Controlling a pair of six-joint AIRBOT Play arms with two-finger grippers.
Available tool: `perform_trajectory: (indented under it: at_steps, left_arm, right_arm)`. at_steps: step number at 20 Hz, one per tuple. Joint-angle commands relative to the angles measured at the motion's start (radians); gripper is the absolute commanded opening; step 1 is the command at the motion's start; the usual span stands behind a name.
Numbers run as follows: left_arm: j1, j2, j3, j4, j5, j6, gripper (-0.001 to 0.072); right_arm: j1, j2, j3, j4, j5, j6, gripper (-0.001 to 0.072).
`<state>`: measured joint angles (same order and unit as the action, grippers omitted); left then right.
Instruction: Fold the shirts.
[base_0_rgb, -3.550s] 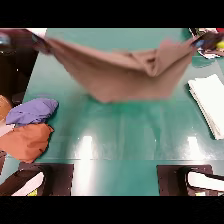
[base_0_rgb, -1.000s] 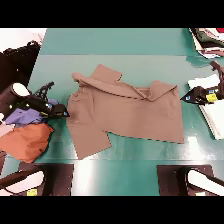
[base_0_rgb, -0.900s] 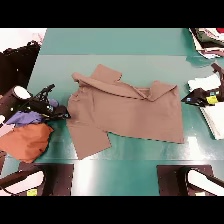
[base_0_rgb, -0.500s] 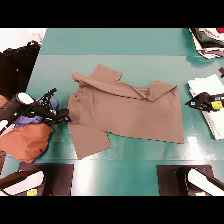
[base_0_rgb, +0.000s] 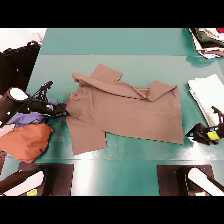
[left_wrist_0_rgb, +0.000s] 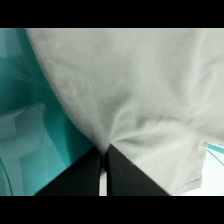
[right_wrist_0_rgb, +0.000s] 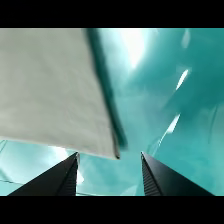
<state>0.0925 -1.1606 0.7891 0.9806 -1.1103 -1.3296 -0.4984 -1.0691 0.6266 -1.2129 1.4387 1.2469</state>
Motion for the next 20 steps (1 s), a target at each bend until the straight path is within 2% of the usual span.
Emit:
perform_trajectory:
  at_steps: [1, 5, 6, 7, 9, 10, 12, 13, 14, 15, 20]
  left_arm:
    - [0.000, 0.007, 0.004, -0.005, -0.003, 0.002, 0.0026]
    - [0.000, 0.007, 0.005, -0.009, -0.004, 0.002, 0.0026]
    - [0.000, 0.007, 0.004, -0.009, -0.005, 0.002, 0.0026]
    - [0.000, 0.007, 0.005, -0.013, -0.005, 0.002, 0.0026]
    - [0.000, 0.007, 0.005, -0.015, -0.005, 0.002, 0.0026]
    - [0.000, 0.007, 0.004, -0.015, -0.005, 0.002, 0.0026]
    - [0.000, 0.007, 0.005, -0.016, -0.005, 0.002, 0.0026]
    - [0.000, 0.007, 0.005, -0.016, -0.005, 0.002, 0.0026]
    - [0.000, 0.007, 0.005, -0.016, -0.005, 0.002, 0.0026]
    - [0.000, 0.007, 0.005, -0.015, -0.006, 0.003, 0.0026]
    - [0.003, 0.091, 0.069, 0.035, -0.028, 0.001, 0.0025]
  right_arm:
    - [-0.021, 0.003, -0.113, 0.016, -0.073, 0.001, 0.0448]
    - [-0.021, 0.003, -0.142, 0.035, -0.098, 0.001, 0.0444]
    - [-0.021, 0.003, -0.142, 0.052, -0.106, 0.000, 0.0408]
    - [-0.021, 0.003, -0.142, 0.072, -0.116, 0.000, 0.0323]
    - [-0.021, 0.003, -0.142, 0.098, -0.134, 0.000, 0.0290]
    - [-0.021, 0.004, -0.142, 0.099, -0.132, -0.001, 0.0171]
    - [-0.021, 0.003, -0.142, 0.108, -0.123, -0.011, 0.0132]
    - [-0.021, 0.004, -0.142, 0.125, -0.113, -0.027, 0.0075]
    - [-0.017, 0.003, -0.142, 0.140, -0.103, -0.037, 0.0067]
    - [-0.001, 0.004, -0.142, 0.145, -0.100, -0.040, 0.0013]
    - [0.179, 0.067, -0.034, 0.148, -0.096, -0.028, 0.0011]
